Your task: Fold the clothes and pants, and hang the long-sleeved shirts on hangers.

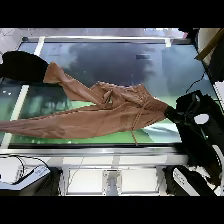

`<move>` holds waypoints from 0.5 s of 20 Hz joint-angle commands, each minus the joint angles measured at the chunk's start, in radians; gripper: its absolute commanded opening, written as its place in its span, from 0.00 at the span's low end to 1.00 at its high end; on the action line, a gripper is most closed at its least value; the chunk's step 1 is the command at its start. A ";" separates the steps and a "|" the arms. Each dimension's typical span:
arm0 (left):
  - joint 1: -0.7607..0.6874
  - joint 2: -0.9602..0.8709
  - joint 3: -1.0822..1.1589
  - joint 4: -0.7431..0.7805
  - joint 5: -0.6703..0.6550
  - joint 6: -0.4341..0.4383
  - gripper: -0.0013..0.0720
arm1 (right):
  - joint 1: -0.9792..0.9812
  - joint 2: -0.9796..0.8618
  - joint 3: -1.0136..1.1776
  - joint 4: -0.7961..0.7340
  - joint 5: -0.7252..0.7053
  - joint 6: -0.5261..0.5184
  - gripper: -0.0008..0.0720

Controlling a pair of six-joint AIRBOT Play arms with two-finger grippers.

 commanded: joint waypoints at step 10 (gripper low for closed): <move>0.039 -0.085 -0.006 0.070 0.040 -0.001 0.04 | -0.001 0.351 -0.119 -0.344 0.474 0.137 0.06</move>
